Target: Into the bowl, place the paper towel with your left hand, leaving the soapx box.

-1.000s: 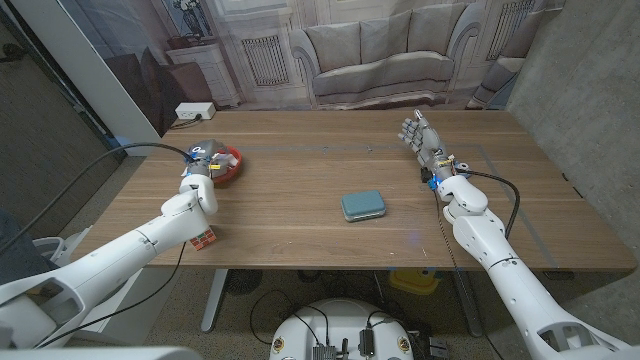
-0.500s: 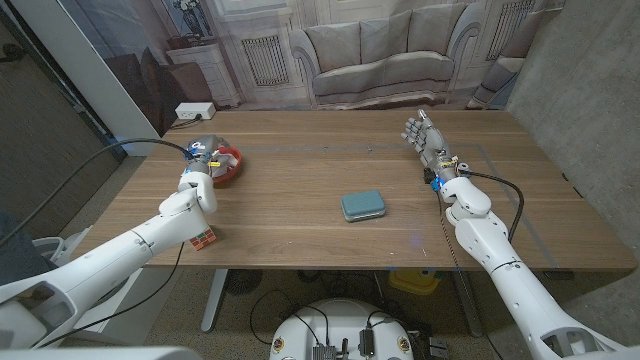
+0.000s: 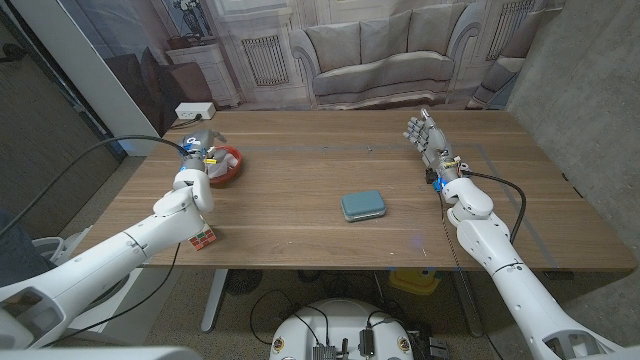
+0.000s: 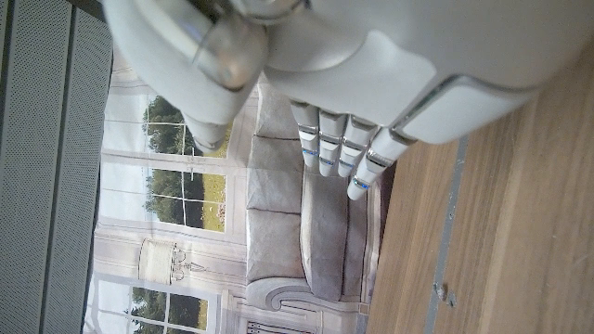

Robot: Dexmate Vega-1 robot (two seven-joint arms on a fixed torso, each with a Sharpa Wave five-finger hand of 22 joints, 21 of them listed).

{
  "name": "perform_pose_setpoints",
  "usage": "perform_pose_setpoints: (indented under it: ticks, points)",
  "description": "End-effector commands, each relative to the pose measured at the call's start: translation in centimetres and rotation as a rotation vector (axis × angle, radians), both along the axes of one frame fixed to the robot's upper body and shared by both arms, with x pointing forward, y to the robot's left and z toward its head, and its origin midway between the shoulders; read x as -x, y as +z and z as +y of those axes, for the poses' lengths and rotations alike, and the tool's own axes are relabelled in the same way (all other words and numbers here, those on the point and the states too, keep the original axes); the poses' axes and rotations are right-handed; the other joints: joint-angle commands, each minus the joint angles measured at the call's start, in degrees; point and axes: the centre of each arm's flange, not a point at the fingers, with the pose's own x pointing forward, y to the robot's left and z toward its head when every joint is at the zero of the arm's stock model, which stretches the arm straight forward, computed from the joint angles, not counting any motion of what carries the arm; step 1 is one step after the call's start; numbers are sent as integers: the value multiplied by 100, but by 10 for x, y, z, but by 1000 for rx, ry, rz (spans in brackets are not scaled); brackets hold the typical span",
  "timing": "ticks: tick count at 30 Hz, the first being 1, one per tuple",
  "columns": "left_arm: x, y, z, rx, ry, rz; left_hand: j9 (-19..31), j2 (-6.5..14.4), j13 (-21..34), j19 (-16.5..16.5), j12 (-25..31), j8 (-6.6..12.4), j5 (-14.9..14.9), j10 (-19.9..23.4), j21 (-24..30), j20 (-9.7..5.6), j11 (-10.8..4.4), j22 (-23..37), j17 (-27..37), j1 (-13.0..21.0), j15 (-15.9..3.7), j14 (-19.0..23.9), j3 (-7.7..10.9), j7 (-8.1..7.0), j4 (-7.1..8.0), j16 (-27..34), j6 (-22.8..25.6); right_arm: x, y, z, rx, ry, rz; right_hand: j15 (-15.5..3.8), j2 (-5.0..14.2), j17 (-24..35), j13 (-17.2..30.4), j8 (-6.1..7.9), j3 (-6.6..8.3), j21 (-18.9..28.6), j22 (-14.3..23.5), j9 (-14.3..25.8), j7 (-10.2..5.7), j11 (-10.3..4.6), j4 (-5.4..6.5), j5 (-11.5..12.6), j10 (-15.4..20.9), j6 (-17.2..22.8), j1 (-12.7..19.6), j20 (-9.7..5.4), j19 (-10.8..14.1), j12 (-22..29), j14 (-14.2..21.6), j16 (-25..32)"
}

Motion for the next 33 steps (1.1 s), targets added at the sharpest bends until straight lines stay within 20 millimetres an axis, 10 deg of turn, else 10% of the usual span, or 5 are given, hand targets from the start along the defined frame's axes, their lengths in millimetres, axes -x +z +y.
perform_pose_setpoints:
  ticks: [1,33]
  points:
    - [14,7,0,1,-7,-31,4,-8,-4,-30,28,26,4,54,27,-18,-12,12,-5,-141,-559,8,-28,-12,90,50,83,2,-1,1,1,7,-8,5,35,28,18,-18,11,-33,8,22,-3,-7,-11,-22,51,45,26,8,64,-13,44,-20]
    - [44,43,-13,-26,-26,-56,-42,-44,-119,-287,-6,-108,90,-88,-14,77,77,14,-52,-641,-458,-129,-198,-32,349,24,-46,3,-13,8,-33,20,-17,11,41,27,18,-14,6,-68,11,22,-19,3,-23,-23,55,59,29,9,79,-13,49,-20]
